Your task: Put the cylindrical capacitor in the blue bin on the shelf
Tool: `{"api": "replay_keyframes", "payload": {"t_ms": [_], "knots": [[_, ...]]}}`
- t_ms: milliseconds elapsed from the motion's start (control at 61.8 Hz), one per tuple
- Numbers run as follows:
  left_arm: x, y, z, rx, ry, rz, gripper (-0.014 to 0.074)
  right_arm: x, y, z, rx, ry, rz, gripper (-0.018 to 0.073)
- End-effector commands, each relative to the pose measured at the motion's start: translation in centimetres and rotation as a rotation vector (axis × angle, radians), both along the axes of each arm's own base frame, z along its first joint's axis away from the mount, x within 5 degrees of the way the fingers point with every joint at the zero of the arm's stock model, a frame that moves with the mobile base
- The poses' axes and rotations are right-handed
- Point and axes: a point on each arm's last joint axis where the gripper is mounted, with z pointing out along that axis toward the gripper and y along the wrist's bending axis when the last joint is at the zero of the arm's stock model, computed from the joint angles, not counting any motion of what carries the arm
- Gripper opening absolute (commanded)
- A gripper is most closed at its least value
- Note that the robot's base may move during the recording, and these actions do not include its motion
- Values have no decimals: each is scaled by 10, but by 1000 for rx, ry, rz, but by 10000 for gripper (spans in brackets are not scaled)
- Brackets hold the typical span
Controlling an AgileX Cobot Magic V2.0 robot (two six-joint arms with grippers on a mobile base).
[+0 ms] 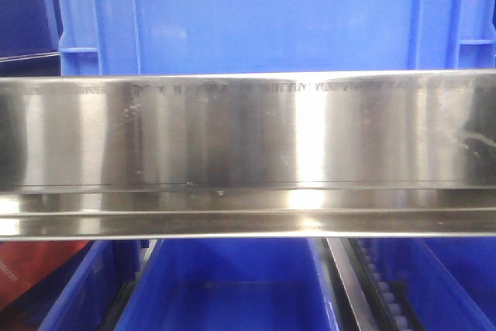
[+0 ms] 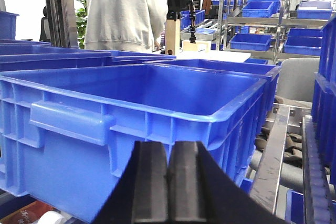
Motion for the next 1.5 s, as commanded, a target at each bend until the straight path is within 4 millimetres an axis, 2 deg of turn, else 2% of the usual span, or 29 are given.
{"api": "replay_keyframes", "payload": {"t_ms": [0,113,243,501,550,679,889,987,1488], "knots": [[-1,1,2,-22,-12,-4,-111,-1,-1,1,4,-20,1,-163],[-1,1,2,-22,-12,-4,-111,-1,-1,1,4,-20,1,-163],[-1,1,2,-22,-12,-4,-111,-5,-8,-3,-109,-103,-82,-163],[-1,1,2,-22,-12,-4,-111,-24,-28,-63,-43,-123,-334,-163],[-1,1,2,-22,-12,-4,-111,-20,-30,-78,-58,-87,-380,-163],[-1,1,1,-21,-10,-4,-111,-13,-32,-99,-14,-44,-447,-163],[-1,1,1,-21,-10,-4,-111,-7,-36,-124,7,-35,-514,-163],[-1,1,1,-21,-10,-4,-111,-8,-37,-119,22,-92,-522,-163],[-1,1,1,-21,-10,-4,-111,-7,-36,-123,11,-53,-516,-163]]}}
